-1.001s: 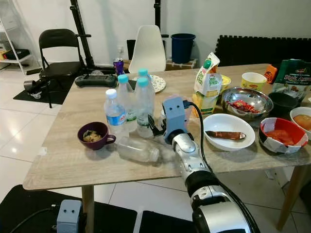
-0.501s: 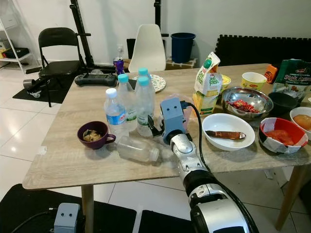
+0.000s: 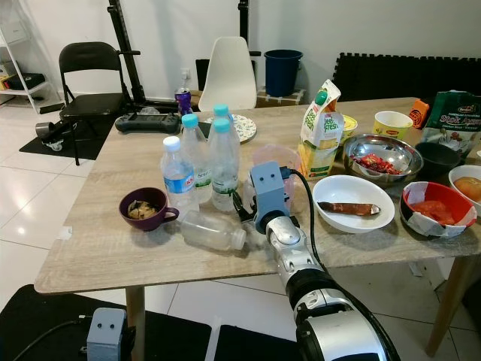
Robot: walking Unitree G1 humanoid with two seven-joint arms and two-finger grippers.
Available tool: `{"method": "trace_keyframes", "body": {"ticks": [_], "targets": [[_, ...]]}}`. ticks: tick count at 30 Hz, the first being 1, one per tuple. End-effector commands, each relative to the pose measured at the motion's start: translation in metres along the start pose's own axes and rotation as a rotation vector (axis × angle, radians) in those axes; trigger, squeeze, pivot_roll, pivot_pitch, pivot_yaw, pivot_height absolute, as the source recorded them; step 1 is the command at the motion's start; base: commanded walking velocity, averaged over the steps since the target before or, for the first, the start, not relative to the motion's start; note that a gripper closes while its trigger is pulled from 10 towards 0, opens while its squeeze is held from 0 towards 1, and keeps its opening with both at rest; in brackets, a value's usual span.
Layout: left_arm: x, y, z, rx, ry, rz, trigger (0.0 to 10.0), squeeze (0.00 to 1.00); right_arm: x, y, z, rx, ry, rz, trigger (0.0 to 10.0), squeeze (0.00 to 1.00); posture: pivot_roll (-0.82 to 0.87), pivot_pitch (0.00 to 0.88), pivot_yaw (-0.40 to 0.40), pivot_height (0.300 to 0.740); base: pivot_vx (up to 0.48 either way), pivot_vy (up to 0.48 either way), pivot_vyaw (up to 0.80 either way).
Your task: Restocking fridge
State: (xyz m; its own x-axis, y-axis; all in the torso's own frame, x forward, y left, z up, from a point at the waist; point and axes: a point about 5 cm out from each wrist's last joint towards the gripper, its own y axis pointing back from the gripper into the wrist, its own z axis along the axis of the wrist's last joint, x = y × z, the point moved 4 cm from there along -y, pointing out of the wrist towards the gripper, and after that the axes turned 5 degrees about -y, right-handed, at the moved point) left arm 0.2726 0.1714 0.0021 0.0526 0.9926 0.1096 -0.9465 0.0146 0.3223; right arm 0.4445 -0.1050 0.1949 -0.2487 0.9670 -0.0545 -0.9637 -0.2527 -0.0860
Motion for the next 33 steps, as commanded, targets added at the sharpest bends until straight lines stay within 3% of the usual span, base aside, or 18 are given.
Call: {"method": "trace_keyframes", "body": {"ticks": [1,13,14,18,19,20,28,29,33], "targets": [[0.002,0.003,-0.012,0.047,-0.006,0.000,10.0,0.00,0.003,0.004,-0.015,0.050,-0.025,0.012,0.0,0.00,0.08,0.172,0.035,0.740,0.000,0.000,0.00],[-0.001,-0.005,-0.006,0.031,-0.008,-0.009,10.0,0.00,-0.015,0.006,-0.009,0.007,-0.069,-0.050,0.0,0.00,0.06,0.142,0.050,0.740,0.000,0.000,0.00],[-0.001,-0.007,-0.005,0.027,-0.010,-0.012,10.0,0.00,-0.019,0.007,-0.007,-0.006,-0.087,-0.056,1.3,0.00,0.06,0.140,0.051,0.740,0.000,0.000,0.00],[-0.001,-0.008,-0.004,0.024,-0.011,-0.013,10.0,0.00,-0.021,0.008,-0.006,-0.013,-0.099,-0.058,1.3,0.00,0.06,0.138,0.053,0.740,0.000,0.000,0.00],[-0.002,-0.009,-0.003,0.022,-0.012,-0.014,10.0,0.00,-0.023,0.009,-0.005,-0.022,-0.103,-0.053,9.0,0.00,0.06,0.136,0.053,0.740,0.000,0.000,0.00],[-0.002,-0.010,-0.001,0.015,-0.011,-0.014,10.0,0.00,-0.028,0.010,0.000,-0.043,-0.126,-0.043,10.0,0.00,0.06,0.132,0.052,0.740,0.000,0.000,0.00],[-0.001,-0.012,0.007,-0.021,0.007,-0.012,10.0,0.00,-0.054,0.021,0.035,-0.161,-0.175,0.032,10.0,0.00,0.06,0.125,0.049,0.740,0.000,0.000,0.00],[-0.002,-0.011,0.008,-0.028,0.011,-0.022,10.0,0.00,-0.061,0.030,0.052,-0.210,-0.184,0.099,10.0,0.00,0.05,0.123,0.055,0.740,0.000,0.000,0.00],[-0.003,-0.012,0.009,-0.036,0.013,-0.033,10.0,0.00,-0.061,0.044,0.075,-0.278,-0.240,0.220,10.0,0.00,0.05,0.122,0.062,0.740,0.000,0.000,0.00]]}}
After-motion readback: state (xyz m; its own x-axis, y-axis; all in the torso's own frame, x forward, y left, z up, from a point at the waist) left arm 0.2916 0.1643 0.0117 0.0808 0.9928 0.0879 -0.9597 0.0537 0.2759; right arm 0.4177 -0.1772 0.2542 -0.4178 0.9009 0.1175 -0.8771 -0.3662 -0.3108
